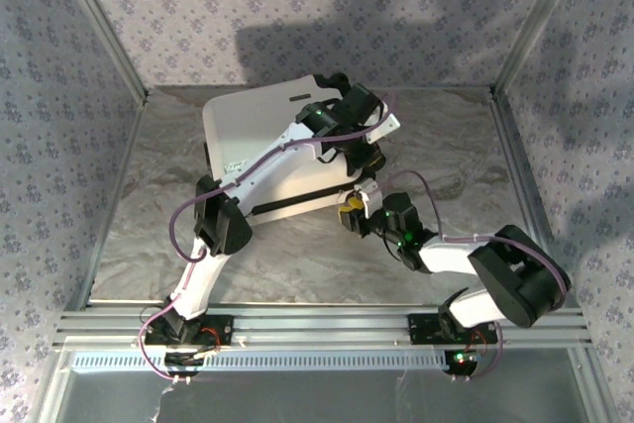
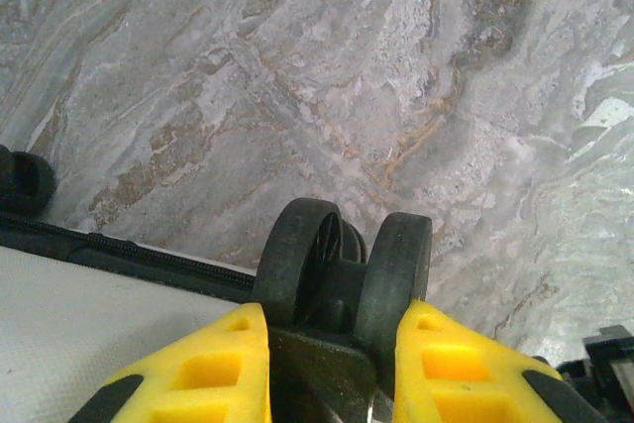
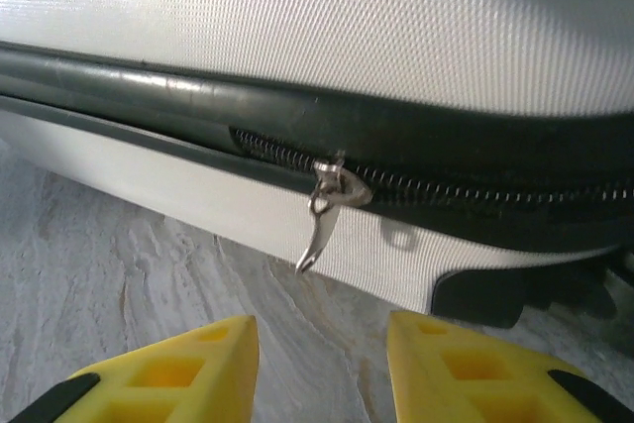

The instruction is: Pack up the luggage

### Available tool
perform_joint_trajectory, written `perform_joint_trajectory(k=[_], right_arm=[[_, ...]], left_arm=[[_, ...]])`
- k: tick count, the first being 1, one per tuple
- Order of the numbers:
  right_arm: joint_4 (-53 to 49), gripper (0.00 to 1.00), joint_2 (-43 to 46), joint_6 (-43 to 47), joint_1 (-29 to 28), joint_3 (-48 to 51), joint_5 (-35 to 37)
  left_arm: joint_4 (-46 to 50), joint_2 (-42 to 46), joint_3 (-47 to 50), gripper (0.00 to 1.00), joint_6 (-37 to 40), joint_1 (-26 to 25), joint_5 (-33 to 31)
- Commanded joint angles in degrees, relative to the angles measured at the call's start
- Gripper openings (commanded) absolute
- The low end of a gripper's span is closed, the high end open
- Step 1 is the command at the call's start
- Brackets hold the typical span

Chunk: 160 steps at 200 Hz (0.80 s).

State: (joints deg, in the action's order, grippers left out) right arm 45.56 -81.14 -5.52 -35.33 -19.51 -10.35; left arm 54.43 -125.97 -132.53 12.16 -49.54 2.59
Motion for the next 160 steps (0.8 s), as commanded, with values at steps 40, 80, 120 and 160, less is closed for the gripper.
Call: perform_joint_trajectory(k=[40,80,120,160], right_arm=[[5.95,0.47,-5.62,-0.08,-0.59,-5.47,0.98],[8.88,0.16,-8.52,-1.51,-0.6,-6.18,5.06],[8.61,0.0,-6.4,-0.78,-0.52,-4.81,4.33],[4.98,0.0,-2.2,0.29,-0.18,-3.01,6.28]], left_arm=[[5.9,-0.9,-4.25,0.02,-2.04,1.07,-1.01],[5.86,-1.11,-4.93,0.02,-2.58,0.98,-0.83],[5.77,-1.02,-4.8,0.02,-2.64,1.09,-1.36],[5.81,-0.85,-4.67,0.02,-2.45,1.21,-1.53]])
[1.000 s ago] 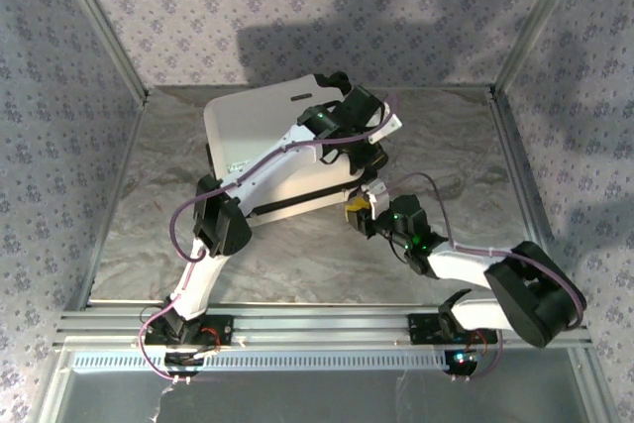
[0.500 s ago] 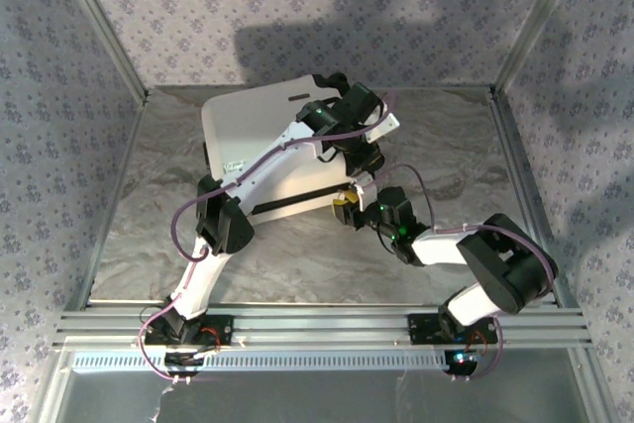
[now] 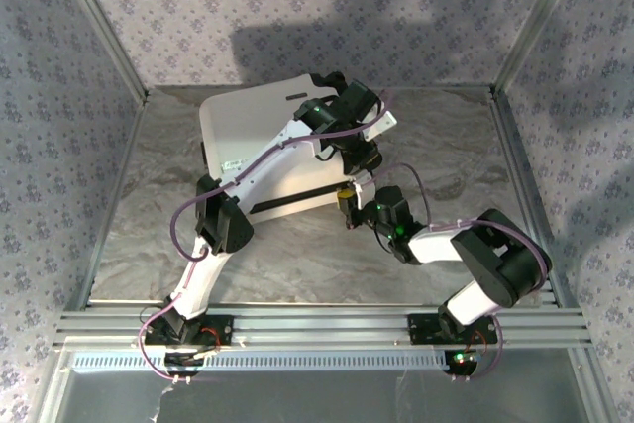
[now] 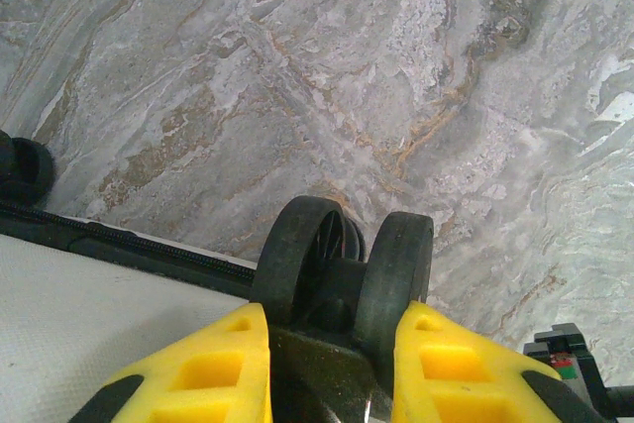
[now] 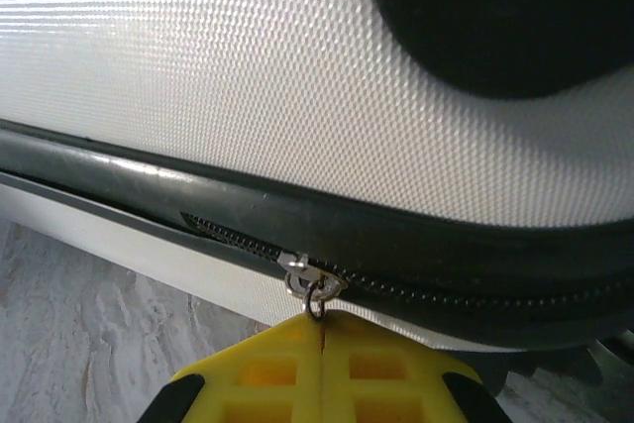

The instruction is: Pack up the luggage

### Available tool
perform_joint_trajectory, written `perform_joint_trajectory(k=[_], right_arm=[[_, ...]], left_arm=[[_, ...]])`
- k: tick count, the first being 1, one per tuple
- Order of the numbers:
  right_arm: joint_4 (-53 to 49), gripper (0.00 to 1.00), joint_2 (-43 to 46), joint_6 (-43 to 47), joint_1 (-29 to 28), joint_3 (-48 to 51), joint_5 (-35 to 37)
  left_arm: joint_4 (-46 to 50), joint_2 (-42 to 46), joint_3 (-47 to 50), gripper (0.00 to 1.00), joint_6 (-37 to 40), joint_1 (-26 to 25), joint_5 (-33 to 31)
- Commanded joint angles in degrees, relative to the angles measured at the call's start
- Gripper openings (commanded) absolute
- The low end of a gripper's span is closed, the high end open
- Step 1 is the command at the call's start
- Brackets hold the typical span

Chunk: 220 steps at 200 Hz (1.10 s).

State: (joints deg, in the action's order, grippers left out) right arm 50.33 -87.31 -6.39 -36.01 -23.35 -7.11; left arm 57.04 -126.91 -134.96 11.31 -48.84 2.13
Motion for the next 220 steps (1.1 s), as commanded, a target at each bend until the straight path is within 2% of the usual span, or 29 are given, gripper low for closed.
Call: perform_joint_trajectory(k=[1,37,68,96,112,137,148,161,173,185,195,220], right_arm=[[0.13,0.0,4.06,1.19,0.55,0.98,3.24],[-2.92,0.0,8.72,-0.1,3.06,3.55,8.76],[-2.74,0.0,8.38,-3.01,4.71,3.26,15.06],[-2.51,0.0,7.98,-3.65,5.26,3.09,15.97],[-1.53,0.0,8.19,-3.41,5.34,3.61,13.91],[-3.55,0.0,8.21,-3.73,5.57,3.49,18.05],[-3.21,0.0,8.5,-4.85,6.89,4.1,16.35],[-1.16,0.0,8.72,-4.19,7.78,4.98,9.09],[1.57,0.0,8.84,-1.96,6.19,5.87,4.99],[0.93,0.0,8.99,-0.51,4.55,5.78,4.84],[0.63,0.0,9.17,-0.58,4.29,5.83,5.08],[0.29,0.0,11.37,-1.54,6.06,7.55,5.54]], left_arm=[[3.23,0.13,-2.2,0.02,-1.58,0.51,-1.12],[1.8,1.78,0.59,0.01,-1.87,0.76,-0.8],[0.9,2.02,1.84,0.01,-2.99,0.76,0.07],[0.5,2.87,3.4,0.01,-3.22,0.76,-0.15],[0.26,3.25,3.71,0.01,-3.19,0.76,-0.15],[0.27,3.9,3.82,0.01,-3.13,0.76,0.24],[0.11,4.44,4.53,0.01,-3.13,0.77,-0.01],[-0.57,5.23,5.76,0.01,-3.13,0.76,-0.09],[-1.05,5.62,6.33,0.01,-3.19,0.76,0.24],[-0.94,5.42,5.7,0.03,-3.21,0.76,0.34],[-0.28,4.67,4.22,0.09,-3.17,0.76,-0.14],[4.2,1.62,-1.45,0.19,-2.57,0.76,-1.68]])
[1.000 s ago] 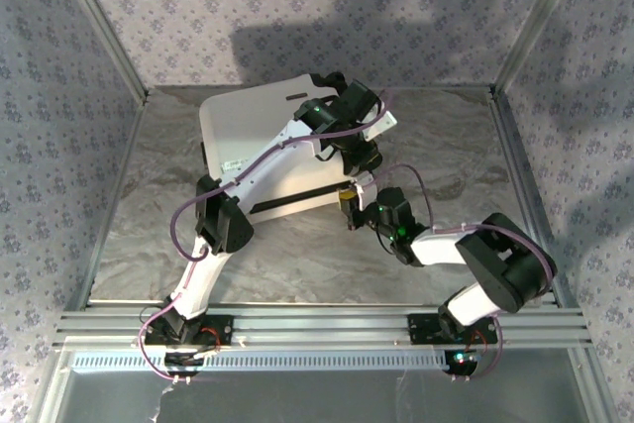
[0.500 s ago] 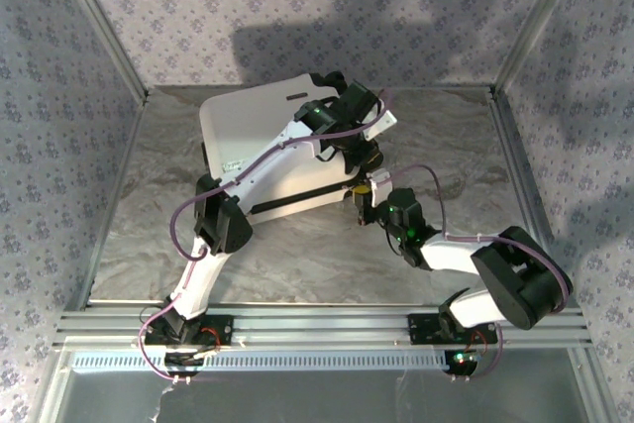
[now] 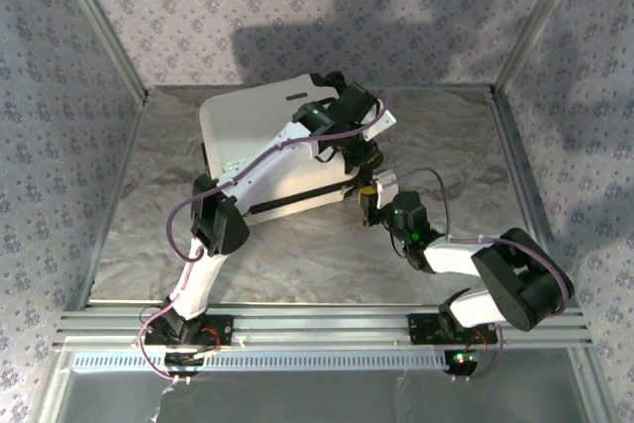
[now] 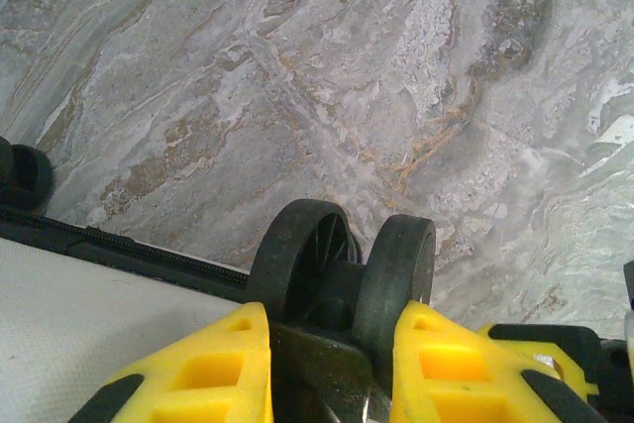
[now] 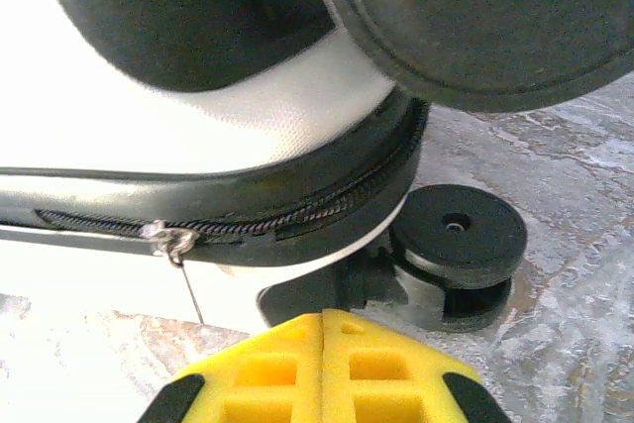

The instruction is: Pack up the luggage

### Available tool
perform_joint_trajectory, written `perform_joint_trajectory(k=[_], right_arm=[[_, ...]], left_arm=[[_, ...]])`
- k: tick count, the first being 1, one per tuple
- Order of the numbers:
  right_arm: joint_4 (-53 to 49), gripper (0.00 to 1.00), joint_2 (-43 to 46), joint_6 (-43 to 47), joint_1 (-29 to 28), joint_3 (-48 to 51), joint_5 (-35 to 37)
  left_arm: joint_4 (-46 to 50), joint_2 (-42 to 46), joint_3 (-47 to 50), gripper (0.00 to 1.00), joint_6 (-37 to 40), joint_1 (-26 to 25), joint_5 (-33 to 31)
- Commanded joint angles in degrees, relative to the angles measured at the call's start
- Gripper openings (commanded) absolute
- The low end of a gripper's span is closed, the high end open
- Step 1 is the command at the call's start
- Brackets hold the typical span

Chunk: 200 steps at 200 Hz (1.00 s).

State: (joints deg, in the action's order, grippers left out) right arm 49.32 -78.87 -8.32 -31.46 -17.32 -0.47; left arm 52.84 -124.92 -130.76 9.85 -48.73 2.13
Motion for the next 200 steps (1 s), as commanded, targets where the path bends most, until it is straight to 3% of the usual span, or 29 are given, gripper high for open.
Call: perform_joint_trajectory(k=[1,33,73,109,155,200], right_arm=[[1.26,0.0,3.07,0.35,1.59,1.64,-1.24],[-3.64,0.01,10.57,0.14,5.5,3.97,-3.76],[-13.51,0.09,23.67,0.22,9.03,6.32,-6.06],[-15.81,0.15,29.37,-1.77,9.48,8.31,-5.87],[-16.23,0.19,30.4,-2.67,9.39,9.1,-6.21],[-16.17,0.24,29.97,-2.51,8.79,8.97,-6.79]], left_arm=[[8.54,-0.48,-5.82,0.19,-1.08,0.65,-1.69],[11.83,-2.56,-9.29,0.37,1.45,0.23,-1.96],[16.22,-7.03,-16.67,0.52,3.51,-0.03,-2.13],[16.44,-9.54,-18.65,0.58,5.5,-1.39,-1.69],[17.54,-12.25,-19.88,0.62,6.82,-2.14,-2.21],[18.53,-15.54,-20.94,0.65,7.93,-2.69,-7.26]])
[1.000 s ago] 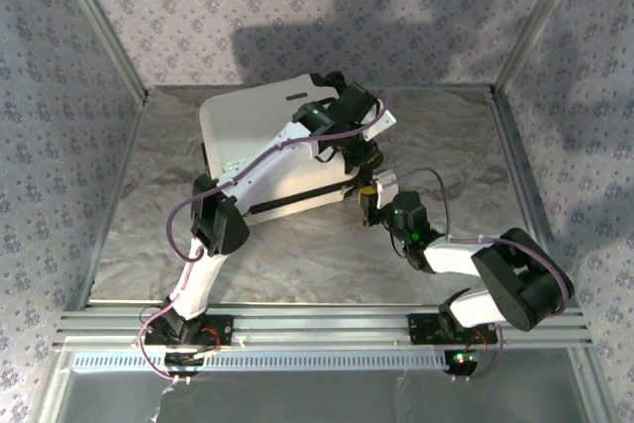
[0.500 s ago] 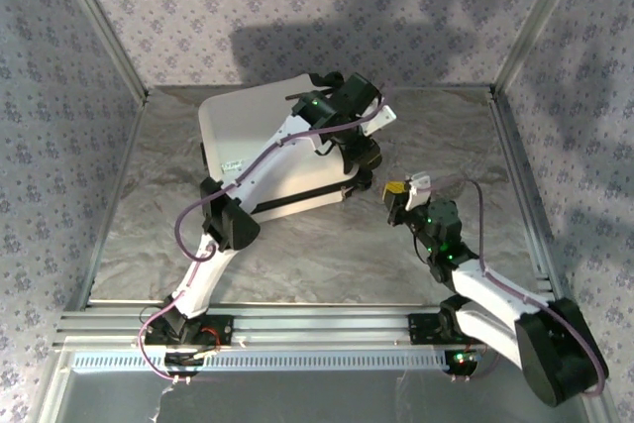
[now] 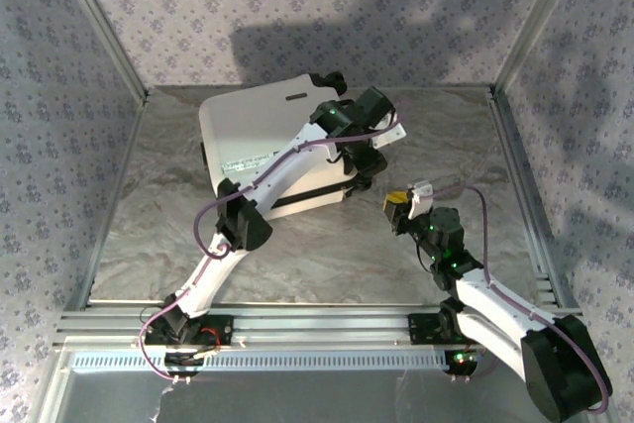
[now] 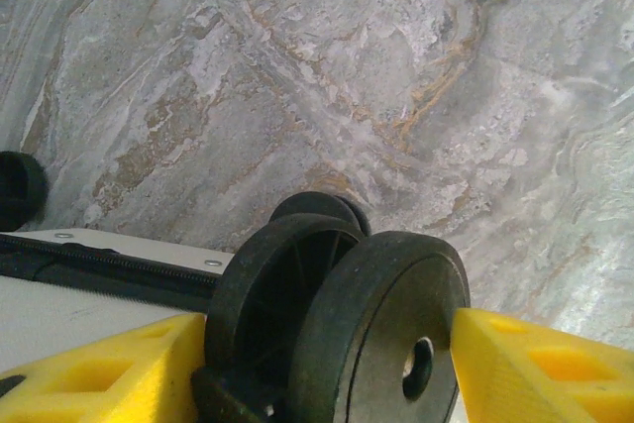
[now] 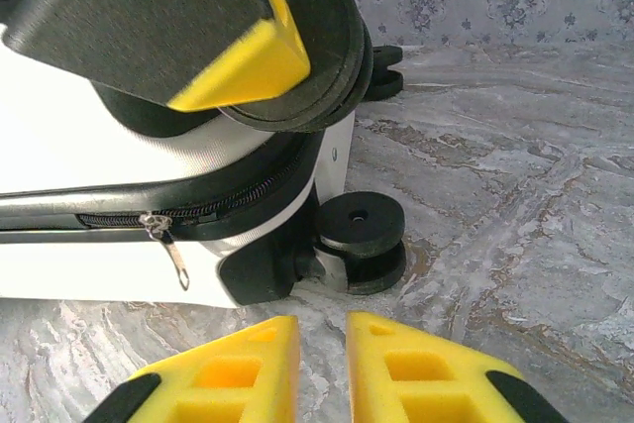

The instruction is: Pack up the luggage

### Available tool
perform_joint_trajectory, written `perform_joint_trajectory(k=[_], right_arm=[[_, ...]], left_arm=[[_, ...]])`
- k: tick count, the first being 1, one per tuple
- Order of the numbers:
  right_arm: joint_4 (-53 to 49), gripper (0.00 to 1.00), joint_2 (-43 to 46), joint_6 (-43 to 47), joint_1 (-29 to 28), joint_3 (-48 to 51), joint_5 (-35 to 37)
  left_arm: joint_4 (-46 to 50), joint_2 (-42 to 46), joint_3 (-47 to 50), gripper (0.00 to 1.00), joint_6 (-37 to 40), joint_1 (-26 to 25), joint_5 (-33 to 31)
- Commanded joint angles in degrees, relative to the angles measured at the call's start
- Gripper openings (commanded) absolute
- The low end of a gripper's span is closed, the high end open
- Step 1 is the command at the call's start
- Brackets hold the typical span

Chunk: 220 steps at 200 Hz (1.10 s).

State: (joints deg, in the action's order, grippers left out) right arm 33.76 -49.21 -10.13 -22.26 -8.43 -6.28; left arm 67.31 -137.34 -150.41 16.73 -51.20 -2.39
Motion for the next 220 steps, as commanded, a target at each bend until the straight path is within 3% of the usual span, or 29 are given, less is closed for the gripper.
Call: perform_joint_trajectory(k=[1,67,78,99,118,165,220], right_arm=[[-0.57,0.24,0.24,-0.64,-0.5,0.03,-0.99],[1.37,0.3,-7.05,1.17,-4.33,-2.86,-1.35],[2.18,0.31,-8.25,1.24,-4.95,-3.2,-1.29],[3.23,0.32,-10.68,1.66,-6.12,-3.96,-1.03],[4.01,0.32,-13.05,2.34,-7.19,-4.96,-0.66],[10.86,0.32,-19.4,3.71,-10.15,-5.77,1.83],[18.8,0.33,-30.37,6.26,-10.94,-10.97,-0.22]], left_arm=[[4.06,-3.16,-1.29,0.65,1.03,-0.22,-2.85],[4.93,-6.09,-1.49,0.62,1.63,-0.25,-6.17],[5.27,-6.43,-1.55,0.57,1.81,-0.22,-6.06],[5.38,-6.63,-1.47,0.29,1.66,-0.24,-5.98],[5.38,-6.25,-1.57,0.15,1.62,-0.22,-5.72],[1.72,-1.8,-1.91,0.0,-0.82,0.0,-4.61],[-8.21,8.73,2.69,0.0,-6.97,-0.33,0.74]])
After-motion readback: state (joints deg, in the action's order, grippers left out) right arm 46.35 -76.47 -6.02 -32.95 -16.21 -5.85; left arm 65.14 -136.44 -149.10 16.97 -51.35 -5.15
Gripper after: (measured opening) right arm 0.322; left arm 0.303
